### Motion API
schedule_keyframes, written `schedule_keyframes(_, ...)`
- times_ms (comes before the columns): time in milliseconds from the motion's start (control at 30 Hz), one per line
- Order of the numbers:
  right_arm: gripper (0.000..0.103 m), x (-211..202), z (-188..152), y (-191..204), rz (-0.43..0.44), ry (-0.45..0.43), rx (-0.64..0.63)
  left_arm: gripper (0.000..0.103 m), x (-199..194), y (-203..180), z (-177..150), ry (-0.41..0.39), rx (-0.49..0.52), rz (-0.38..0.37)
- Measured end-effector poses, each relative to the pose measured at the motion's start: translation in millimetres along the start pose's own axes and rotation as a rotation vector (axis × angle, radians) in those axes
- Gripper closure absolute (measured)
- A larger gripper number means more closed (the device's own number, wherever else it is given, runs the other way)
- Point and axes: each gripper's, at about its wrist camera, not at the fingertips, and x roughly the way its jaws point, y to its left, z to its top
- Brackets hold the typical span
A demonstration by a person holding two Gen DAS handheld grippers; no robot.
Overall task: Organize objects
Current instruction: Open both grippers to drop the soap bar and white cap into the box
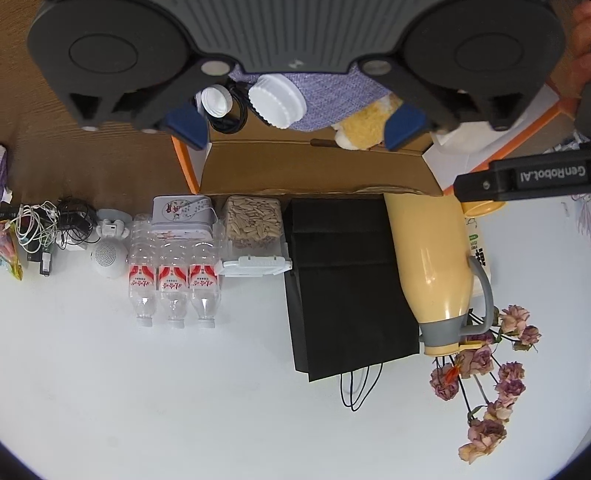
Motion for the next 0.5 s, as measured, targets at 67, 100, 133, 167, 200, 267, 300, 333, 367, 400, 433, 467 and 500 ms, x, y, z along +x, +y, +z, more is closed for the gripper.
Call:
schedule_keyframes(67,0.000,-1.2,-0.5,1.5,0.000,0.001,-0.007,0.000,-0.6,-0.6,-0.1,-0.001,0.004,0.003)
schedule_keyframes(100,0.000,-1.6,0.0,1.6,-0.001,0.000,-0.008,0.000,-0.5,-0.9,-0.5,-0.001,0.004,0.003)
schedule_keyframes(133,0.000,-2.1,-0.1,1.9,-0.003,0.000,-0.009,0.000,-0.5,-0.7,-0.8,0.000,0.005,0.003)
schedule_keyframes(167,0.000,-2.3,0.0,1.9,-0.005,-0.001,-0.009,0.000,-0.5,-0.8,-0.7,0.000,0.006,0.005)
schedule_keyframes(200,0.000,-2.6,-0.1,1.9,-0.006,-0.001,-0.008,0.000,-0.6,-0.8,-0.9,0.001,0.006,0.006)
schedule_keyframes(267,0.000,-3.5,0.0,2.0,-0.008,-0.003,-0.008,0.000,-1.7,-0.4,-1.8,-0.002,0.006,0.007)
schedule_keyframes(300,0.000,-4.3,-0.2,2.2,-0.009,-0.004,-0.009,0.000,-2.8,-0.1,-1.9,-0.005,0.005,0.006)
schedule_keyframes(333,0.000,-5.3,-0.3,2.4,-0.010,-0.006,-0.010,0.000,-4.3,0.0,-1.9,-0.009,0.005,0.006)
schedule_keyframes(367,0.000,-6.6,-0.2,2.7,-0.009,-0.009,-0.012,0.000,-5.9,0.0,-2.0,-0.015,0.005,0.004)
schedule_keyframes(400,0.000,-8.2,-0.1,3.0,-0.009,-0.014,-0.012,0.000,-8.0,-0.2,-2.3,-0.023,0.007,-0.004)
schedule_keyframes(433,0.000,-9.9,-0.1,3.5,-0.009,-0.020,-0.013,0.000,-9.4,-0.6,-2.1,-0.027,0.009,-0.010)
schedule_keyframes(467,0.000,-11.9,0.0,4.2,-0.007,-0.027,-0.015,0.000,-11.2,-1.3,-2.3,-0.031,0.011,-0.014)
schedule_keyframes(500,0.000,-13.7,0.5,5.0,-0.005,-0.031,-0.017,0.000,-12.9,-1.9,-2.2,-0.034,0.013,-0.019)
